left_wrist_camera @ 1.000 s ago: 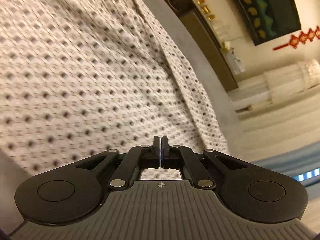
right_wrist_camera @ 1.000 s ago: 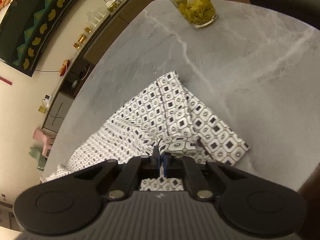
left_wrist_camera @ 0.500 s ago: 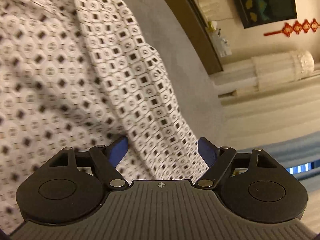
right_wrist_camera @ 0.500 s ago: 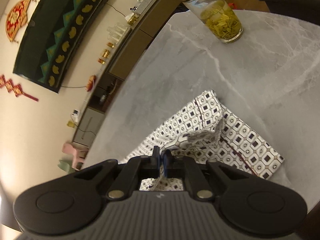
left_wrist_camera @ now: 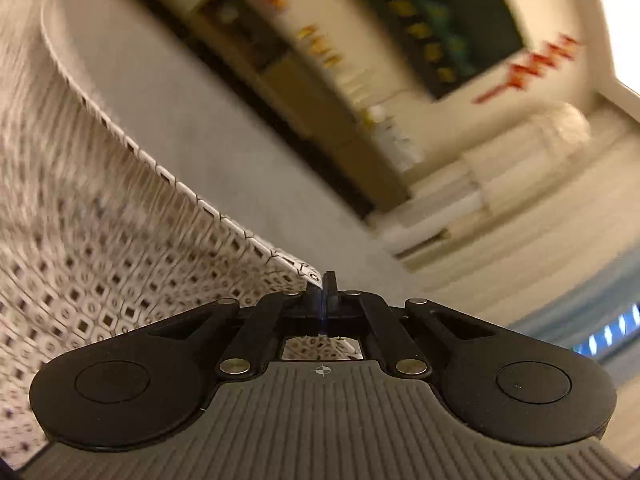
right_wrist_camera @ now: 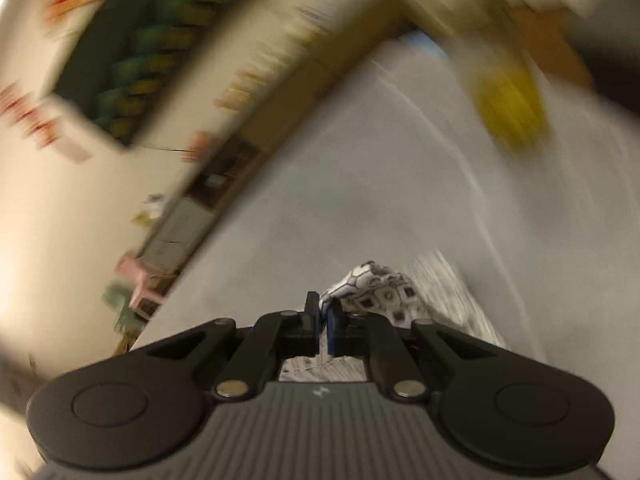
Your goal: Fold clothes
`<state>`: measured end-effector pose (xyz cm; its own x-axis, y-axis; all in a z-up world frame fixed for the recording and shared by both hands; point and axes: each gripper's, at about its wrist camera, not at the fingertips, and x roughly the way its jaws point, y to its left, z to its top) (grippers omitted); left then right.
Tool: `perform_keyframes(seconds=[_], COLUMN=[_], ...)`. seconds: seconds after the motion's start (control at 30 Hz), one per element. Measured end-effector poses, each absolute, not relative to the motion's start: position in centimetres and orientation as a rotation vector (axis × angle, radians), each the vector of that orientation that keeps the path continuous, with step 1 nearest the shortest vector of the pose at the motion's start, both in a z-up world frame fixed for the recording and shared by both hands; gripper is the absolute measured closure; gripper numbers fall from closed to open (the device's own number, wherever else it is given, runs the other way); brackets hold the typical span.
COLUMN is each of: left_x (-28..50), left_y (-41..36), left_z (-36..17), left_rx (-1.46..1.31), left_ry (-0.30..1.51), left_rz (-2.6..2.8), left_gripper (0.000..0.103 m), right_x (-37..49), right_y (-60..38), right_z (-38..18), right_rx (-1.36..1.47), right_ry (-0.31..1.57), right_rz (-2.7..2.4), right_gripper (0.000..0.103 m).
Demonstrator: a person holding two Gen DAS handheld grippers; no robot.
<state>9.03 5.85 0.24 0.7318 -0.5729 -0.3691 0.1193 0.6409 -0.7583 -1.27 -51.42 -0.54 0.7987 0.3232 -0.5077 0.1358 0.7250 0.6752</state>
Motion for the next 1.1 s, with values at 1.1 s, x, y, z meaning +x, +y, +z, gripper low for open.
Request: perform_keyframes(seconds=[1.1], left_x=[-3.3], left_y=[1.4], left_z=[-9.5], left_rx=[-0.507], left_ry=[0.953], left_rz=[-0.373], left_gripper=[0.103], right_x=[-7.1], right_y=[-50.2], right_z=[-6.1], right_rx=[0.411], right_ry=[1.086], right_rz=[0.053], right_gripper=[0.098])
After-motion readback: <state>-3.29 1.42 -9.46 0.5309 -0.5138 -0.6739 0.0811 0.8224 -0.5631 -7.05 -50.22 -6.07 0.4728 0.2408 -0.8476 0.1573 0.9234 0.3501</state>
